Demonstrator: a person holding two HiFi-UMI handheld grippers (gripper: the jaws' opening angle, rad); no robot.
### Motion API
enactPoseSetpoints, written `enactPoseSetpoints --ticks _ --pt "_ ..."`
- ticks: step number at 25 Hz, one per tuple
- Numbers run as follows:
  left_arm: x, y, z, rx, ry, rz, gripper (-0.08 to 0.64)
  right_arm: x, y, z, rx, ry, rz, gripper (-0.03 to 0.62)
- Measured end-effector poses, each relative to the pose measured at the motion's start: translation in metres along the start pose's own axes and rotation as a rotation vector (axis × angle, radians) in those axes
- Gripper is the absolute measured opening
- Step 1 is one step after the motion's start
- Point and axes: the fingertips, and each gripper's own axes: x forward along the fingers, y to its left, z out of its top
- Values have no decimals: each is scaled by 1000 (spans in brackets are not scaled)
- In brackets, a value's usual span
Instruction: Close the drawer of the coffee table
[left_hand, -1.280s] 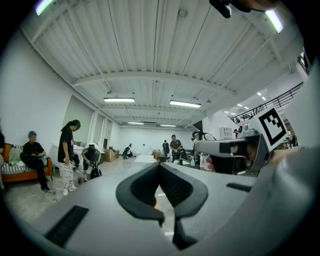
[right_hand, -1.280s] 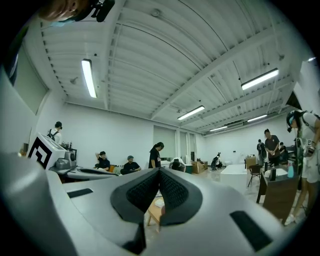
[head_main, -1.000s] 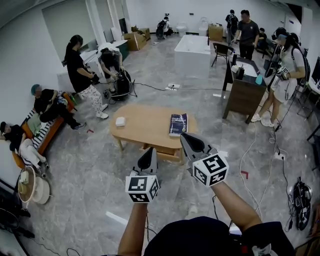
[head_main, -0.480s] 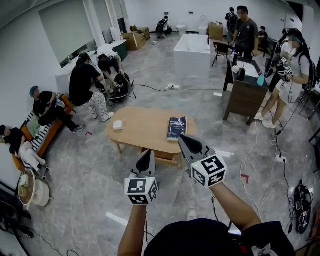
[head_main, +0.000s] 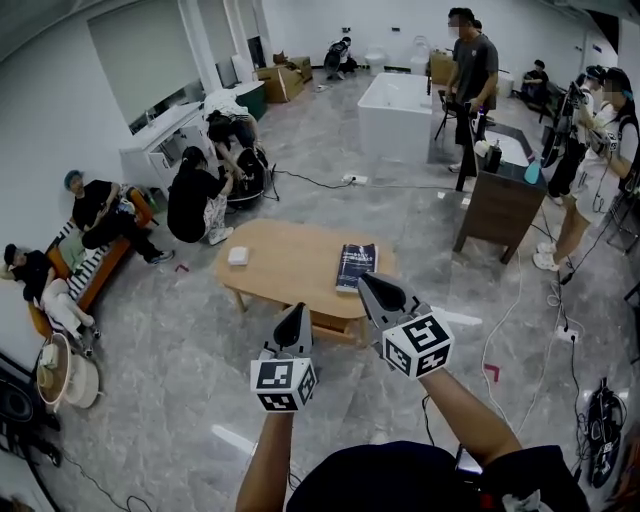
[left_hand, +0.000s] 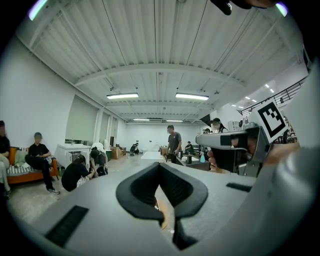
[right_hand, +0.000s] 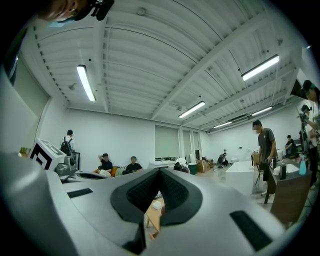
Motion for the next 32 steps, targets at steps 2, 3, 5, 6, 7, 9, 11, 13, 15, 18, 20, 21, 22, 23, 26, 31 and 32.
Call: enactPoseSetpoints --ticks 2,3,5,6,7,9,11,13,15,18,20,21,22,23,26,31,32 --pt "7 -4 0 -1 0 8 -2 1 -9 -1 3 0 7 11" --pt "11 -5 0 -1 0 12 -3 1 -13 -1 5 0 11 11" --pt "16 -9 -1 0 1 22 -2 1 -19 -3 8 3 20 11" --pt "17 -10 -2 -1 2 27 -3 0 -21 -4 10 5 24 12" --pt "18 -12 -3 -1 4 32 -2 -1 -23 -6 11 7 28 11" --pt "19 -15 -7 -2 11 42 -2 -3 -28 -10 16 11 35 11" --pt "19 -18 -11 0 21 51 -2 -4 -32 -13 20 14 39 11" --pt "20 -21 -15 4 34 56 -2 -5 -36 -15 30 15 40 11" --pt "21 -23 -18 10 44 58 -2 -6 -39 -16 41 15 43 12" --pt "21 -23 -19 14 49 68 -2 -3 -40 -21 50 18 52 11" --pt "21 -19 -19 15 54 78 -2 1 -39 -23 57 23 59 11" --pt "20 -17 -19 15 58 82 -3 3 -38 -24 59 26 63 11" --pt "20 -14 -20 15 61 86 -2 5 -37 -25 59 29 67 11" --pt "20 -12 -20 14 63 90 -2 7 -35 -25 59 30 72 11" --pt "23 -5 -21 14 62 96 -2 15 -33 -26 57 28 83 11" --pt "37 5 -18 12 56 105 -2 29 -40 -27 59 35 87 12" --pt "39 8 -18 10 57 107 -2 32 -41 -27 59 38 86 11"
